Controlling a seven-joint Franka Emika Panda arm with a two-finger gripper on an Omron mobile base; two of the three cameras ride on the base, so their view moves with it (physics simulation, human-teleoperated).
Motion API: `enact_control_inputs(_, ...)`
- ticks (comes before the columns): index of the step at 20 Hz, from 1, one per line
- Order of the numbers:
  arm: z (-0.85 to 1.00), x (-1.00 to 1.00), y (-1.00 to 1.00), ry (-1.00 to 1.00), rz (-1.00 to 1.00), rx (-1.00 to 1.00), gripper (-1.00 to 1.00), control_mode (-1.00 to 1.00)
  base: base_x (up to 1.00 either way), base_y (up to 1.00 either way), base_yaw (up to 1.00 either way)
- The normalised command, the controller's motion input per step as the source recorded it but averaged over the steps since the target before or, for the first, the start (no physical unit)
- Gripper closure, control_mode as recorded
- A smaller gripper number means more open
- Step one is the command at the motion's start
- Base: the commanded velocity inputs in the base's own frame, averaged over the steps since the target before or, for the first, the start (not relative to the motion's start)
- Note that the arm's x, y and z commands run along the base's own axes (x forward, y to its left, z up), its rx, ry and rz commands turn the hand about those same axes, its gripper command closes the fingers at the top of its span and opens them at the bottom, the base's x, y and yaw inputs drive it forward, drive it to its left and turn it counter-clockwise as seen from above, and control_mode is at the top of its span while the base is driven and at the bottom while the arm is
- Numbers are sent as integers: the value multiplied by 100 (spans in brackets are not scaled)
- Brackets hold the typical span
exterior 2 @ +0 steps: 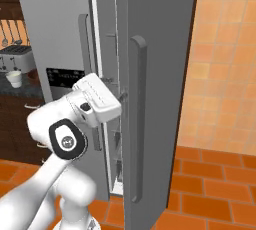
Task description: Grab a lemon wedge from the fridge and one ice cube from the ice bowl, and put them in the glass of lemonade.
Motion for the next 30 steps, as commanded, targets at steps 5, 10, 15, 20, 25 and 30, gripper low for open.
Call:
enact_control_inputs(5,99,-27,92,24,-9,-27,-100,-100,0,0,0)
enact_control_inputs(10,99,7,77,60,-19,-25,-100,-100,0,0,0)
enact_control_inputs(15,61,15,50,72,-14,-23,-100,-100,0,0,0)
enact_control_inputs(20,-43,82,-2,20,-14,-11,-100,-100,0,0,0)
enact_control_inputs(25,-35,89,-13,21,-18,-6,-100,-100,0,0,0)
enact_control_inputs(30,-52,100,-2,23,-26,-6,-100,-100,0,0,0)
